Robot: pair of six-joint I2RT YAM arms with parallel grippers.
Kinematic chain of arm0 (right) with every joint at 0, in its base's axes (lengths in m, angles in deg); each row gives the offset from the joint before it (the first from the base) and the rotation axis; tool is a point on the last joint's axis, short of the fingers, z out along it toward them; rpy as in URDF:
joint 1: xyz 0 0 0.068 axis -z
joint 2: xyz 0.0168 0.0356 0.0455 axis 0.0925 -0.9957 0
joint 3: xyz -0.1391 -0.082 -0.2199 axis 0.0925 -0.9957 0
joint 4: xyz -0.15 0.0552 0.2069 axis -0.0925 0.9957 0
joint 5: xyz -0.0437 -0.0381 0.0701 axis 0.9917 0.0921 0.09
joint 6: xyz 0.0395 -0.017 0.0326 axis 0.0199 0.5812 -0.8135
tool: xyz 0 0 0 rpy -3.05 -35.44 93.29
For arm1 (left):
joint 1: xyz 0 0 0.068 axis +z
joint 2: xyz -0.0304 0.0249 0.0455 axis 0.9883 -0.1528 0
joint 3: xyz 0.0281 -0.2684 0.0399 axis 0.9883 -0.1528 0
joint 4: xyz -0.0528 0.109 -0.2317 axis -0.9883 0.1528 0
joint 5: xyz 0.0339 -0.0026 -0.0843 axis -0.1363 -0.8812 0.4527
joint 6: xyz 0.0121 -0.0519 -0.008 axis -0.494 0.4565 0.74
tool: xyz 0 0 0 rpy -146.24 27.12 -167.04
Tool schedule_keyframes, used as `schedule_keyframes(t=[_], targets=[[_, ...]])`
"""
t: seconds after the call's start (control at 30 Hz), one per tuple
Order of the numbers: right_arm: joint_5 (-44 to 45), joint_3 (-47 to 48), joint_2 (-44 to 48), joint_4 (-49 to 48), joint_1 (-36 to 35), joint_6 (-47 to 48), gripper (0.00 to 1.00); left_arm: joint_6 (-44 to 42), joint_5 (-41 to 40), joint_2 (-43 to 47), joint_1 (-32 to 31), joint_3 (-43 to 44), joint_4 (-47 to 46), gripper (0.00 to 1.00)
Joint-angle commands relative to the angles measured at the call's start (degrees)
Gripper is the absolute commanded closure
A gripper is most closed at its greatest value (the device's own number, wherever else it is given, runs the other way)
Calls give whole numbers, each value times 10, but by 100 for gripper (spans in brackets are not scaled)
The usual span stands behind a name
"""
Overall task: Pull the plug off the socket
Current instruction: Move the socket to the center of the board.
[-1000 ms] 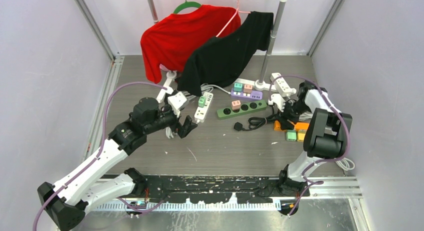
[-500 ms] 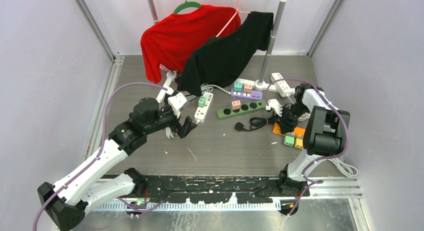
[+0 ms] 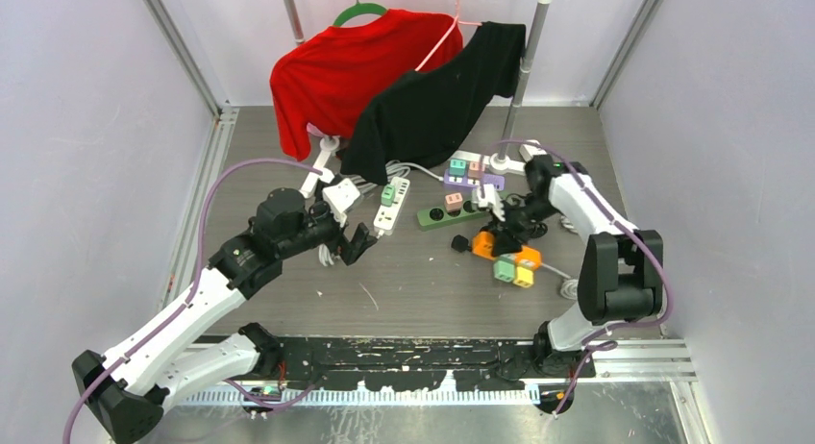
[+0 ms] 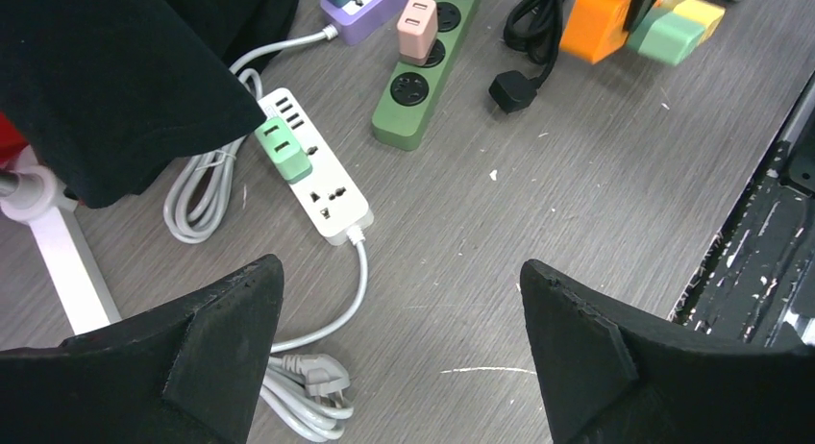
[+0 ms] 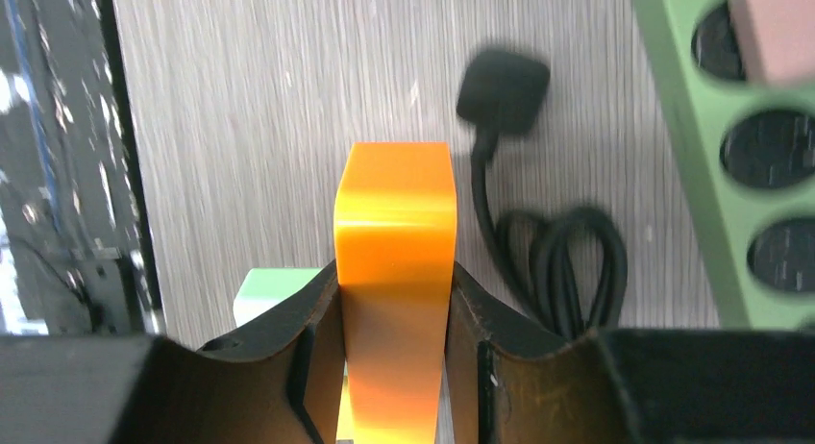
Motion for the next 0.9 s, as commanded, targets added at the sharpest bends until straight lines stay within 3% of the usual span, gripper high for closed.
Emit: schedule_keyframes(t=[0.0, 0.23, 0.37, 0.43, 0.53, 0.63, 0.87], targets=[[-108, 1, -5, -130, -106, -222, 96, -21, -24, 19, 2, -3, -35, 8], [5, 2, -69, -305, -296, -481, 94, -46, -56, 45, 7, -23, -56, 8], [96, 27, -106, -346, -361, -557, 91, -60, -62, 64, 9, -40, -77, 8], [125, 31, -118, -351, -388, -566, 86, -66, -62, 74, 10, -48, -86, 8], [135, 35, -129, -337, -410, -561, 61, -71, -63, 84, 10, -56, -92, 8], [119, 42, -120, -316, -412, -562, 46, -72, -57, 88, 11, -59, -95, 8], [33, 51, -45, -229, -363, -488, 32, -74, 4, 93, 11, -66, -101, 7]])
